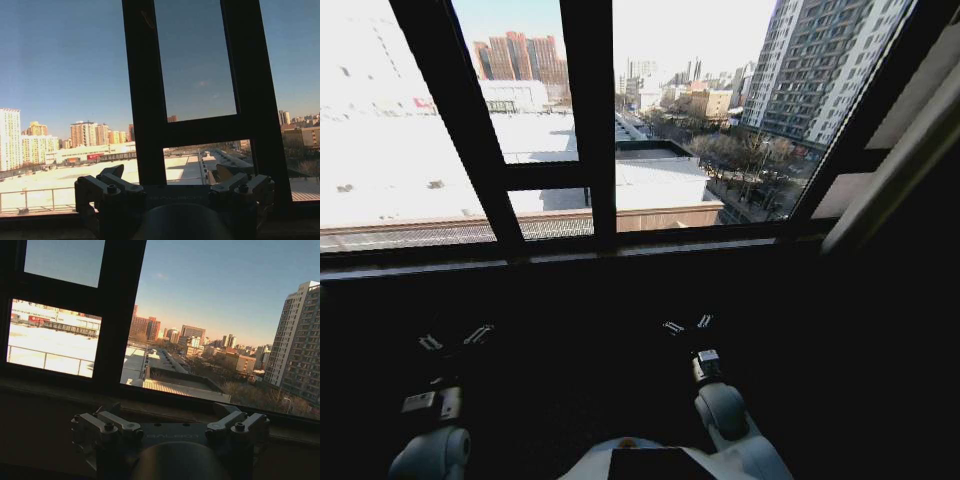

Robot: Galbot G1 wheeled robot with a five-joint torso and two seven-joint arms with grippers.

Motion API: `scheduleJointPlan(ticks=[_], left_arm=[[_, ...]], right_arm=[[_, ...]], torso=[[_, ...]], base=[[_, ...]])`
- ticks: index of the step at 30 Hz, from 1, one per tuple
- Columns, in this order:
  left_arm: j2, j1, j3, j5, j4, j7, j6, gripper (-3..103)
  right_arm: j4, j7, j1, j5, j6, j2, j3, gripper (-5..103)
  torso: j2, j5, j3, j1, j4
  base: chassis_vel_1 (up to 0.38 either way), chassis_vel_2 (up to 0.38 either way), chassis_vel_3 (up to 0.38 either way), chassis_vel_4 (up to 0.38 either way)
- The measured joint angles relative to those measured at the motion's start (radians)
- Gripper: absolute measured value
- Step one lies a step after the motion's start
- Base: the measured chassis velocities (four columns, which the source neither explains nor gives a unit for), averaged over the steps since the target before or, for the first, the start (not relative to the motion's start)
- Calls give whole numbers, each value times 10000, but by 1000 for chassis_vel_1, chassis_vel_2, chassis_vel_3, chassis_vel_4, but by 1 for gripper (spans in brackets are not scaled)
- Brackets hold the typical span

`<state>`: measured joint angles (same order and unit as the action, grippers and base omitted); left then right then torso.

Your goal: Open the curtains by pulling them apart, changing their state from closed to fully open.

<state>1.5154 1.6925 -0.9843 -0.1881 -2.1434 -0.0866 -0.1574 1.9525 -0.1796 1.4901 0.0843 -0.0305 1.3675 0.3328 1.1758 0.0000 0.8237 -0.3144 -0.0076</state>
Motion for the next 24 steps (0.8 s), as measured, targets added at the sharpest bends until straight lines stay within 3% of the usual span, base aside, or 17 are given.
scheduleJointPlan(ticks=[7, 13, 18, 24], left_arm=[[0, 36, -33, -23, -7, -1, -91, 100], [17, 47, -42, -29, -46, 4, -136, 100], [45, 81, -37, -28, -63, 11, -175, 100], [81, 129, -14, -24, -61, 15, -254, 100]], right_arm=[[-70, 43, 46, 251, 326, -2, -3, 100], [-176, 58, 29, 386, 687, -4, 7, 100], [-204, 55, 39, 375, 930, 3, 11, 100], [-280, 60, 96, 375, 1301, -13, 21, 100]], torso=[[3, 8, -3, 5, 1], [0, 5, 0, 1, -4], [7, -3, -5, 11, 3], [9, -1, -6, 12, 0]], base=[[71, -353, -56, 369], [244, -309, -269, 278], [275, -158, -272, 175], [65, -49, -100, 43]])
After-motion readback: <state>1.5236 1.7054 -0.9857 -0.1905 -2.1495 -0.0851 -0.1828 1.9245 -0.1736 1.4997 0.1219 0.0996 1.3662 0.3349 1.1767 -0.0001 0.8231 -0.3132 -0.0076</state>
